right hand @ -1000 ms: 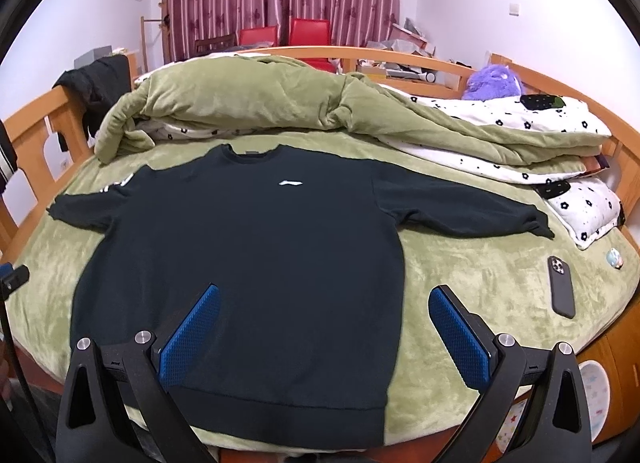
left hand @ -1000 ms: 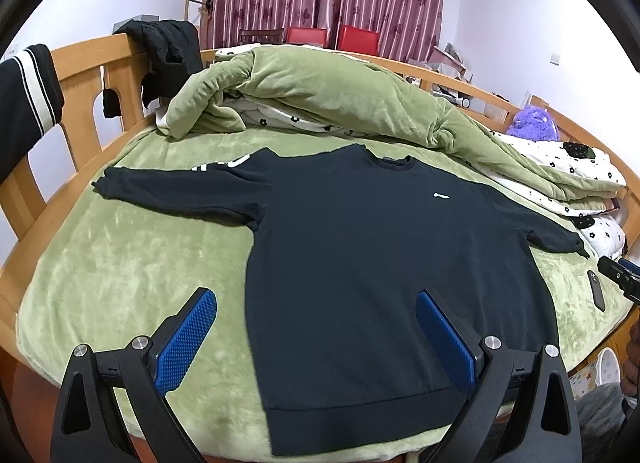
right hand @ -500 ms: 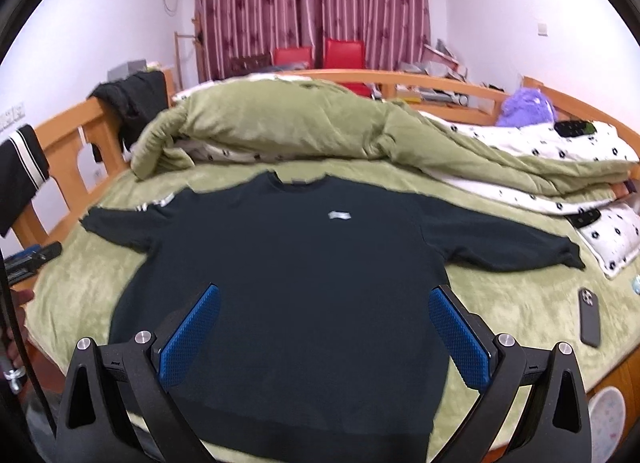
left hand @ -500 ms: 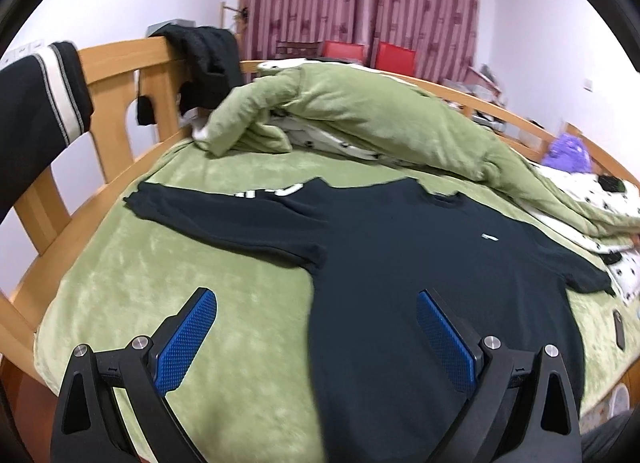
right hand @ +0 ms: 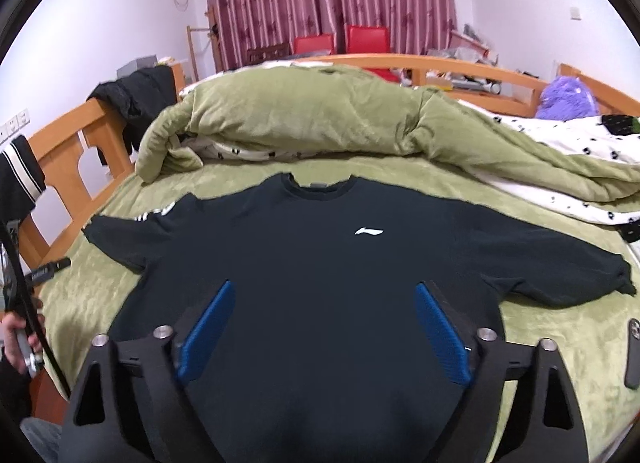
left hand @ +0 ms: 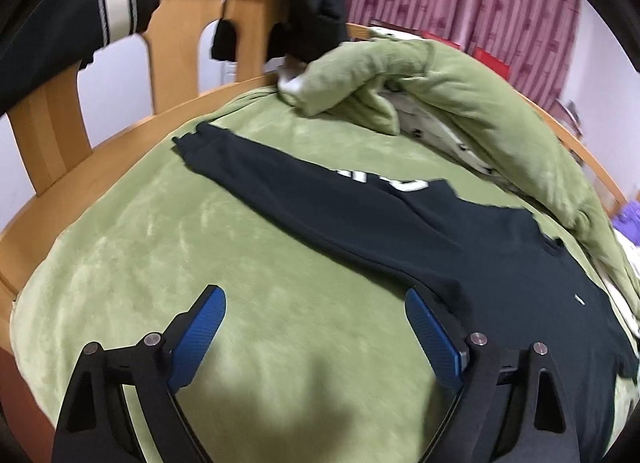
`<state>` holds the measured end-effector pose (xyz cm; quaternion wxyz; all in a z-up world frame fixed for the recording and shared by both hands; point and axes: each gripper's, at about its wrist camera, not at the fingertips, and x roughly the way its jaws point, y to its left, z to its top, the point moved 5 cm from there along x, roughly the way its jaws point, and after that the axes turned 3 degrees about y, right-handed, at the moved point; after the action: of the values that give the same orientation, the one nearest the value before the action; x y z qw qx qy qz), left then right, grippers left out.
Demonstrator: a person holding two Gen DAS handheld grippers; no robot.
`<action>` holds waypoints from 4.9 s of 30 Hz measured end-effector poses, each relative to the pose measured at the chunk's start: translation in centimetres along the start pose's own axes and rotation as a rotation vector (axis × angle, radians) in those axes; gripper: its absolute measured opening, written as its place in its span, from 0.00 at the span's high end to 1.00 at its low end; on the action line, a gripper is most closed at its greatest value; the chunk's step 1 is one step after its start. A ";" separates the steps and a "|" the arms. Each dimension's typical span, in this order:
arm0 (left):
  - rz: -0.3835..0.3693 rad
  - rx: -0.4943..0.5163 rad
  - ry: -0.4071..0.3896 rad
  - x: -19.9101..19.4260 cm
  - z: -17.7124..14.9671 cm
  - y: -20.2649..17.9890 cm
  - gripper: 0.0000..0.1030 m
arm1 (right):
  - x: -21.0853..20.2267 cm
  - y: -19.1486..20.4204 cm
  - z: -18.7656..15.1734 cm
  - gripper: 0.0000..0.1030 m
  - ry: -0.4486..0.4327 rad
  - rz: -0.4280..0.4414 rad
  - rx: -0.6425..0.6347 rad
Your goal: Fold small clothes
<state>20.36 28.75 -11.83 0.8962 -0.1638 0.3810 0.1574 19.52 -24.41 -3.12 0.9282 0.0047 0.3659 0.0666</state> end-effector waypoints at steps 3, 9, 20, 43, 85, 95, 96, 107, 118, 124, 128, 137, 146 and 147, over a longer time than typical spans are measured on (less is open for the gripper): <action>0.013 -0.028 -0.001 2.8 1.1 1.6 0.13 | 2.3 -0.6 -0.7 0.24 0.006 -0.004 0.015; 0.059 -0.093 -0.001 8.1 2.8 3.6 0.25 | 5.8 -1.8 -2.5 0.24 0.068 0.021 0.076; 0.048 -0.240 0.050 17.6 6.3 6.1 0.46 | 8.4 -2.4 -3.2 0.24 0.127 -0.019 0.037; -0.110 0.107 -0.169 5.1 13.4 -12.4 0.94 | 1.9 -5.1 -0.7 0.25 -0.012 0.026 0.107; -0.128 0.283 -0.048 -7.0 -2.6 -24.1 0.35 | -0.4 0.4 -2.1 0.38 -0.064 0.089 -0.049; -0.027 0.275 -0.126 -7.4 -0.6 -18.8 0.33 | 4.7 6.8 -0.5 0.43 0.004 0.150 -0.182; -0.014 0.290 -0.131 -7.0 -0.6 -18.6 0.33 | 5.9 7.7 0.2 0.43 0.007 0.160 -0.191; -0.033 0.368 -0.063 -2.3 -1.8 -18.3 0.33 | 17.8 14.3 1.4 0.42 0.080 0.204 -0.239; -0.028 0.321 0.018 0.3 -2.3 -17.1 0.33 | 25.6 19.0 -0.2 0.34 0.156 0.195 -0.324; -0.023 0.279 0.029 0.6 -1.9 -16.0 0.33 | 27.4 20.2 -0.6 0.27 0.185 0.135 -0.370; -0.026 0.271 0.032 0.5 -1.8 -15.8 0.33 | 27.0 21.2 -0.4 0.88 0.165 0.137 -0.418; -0.044 0.243 0.032 0.0 -1.4 -15.3 0.33 | 21.0 14.9 3.7 0.93 0.016 0.162 -0.184; -0.059 0.171 0.053 0.3 -0.8 -14.1 0.33 | 19.8 2.0 1.9 0.92 0.088 0.050 0.140; -0.059 0.166 0.056 0.3 -0.8 -14.1 0.33 | 20.0 1.1 1.3 0.91 0.104 0.029 0.153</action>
<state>25.77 15.84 -10.17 0.8998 -0.1045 0.4129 0.0942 34.79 -20.74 -15.68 0.9039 0.0774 0.4175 0.0520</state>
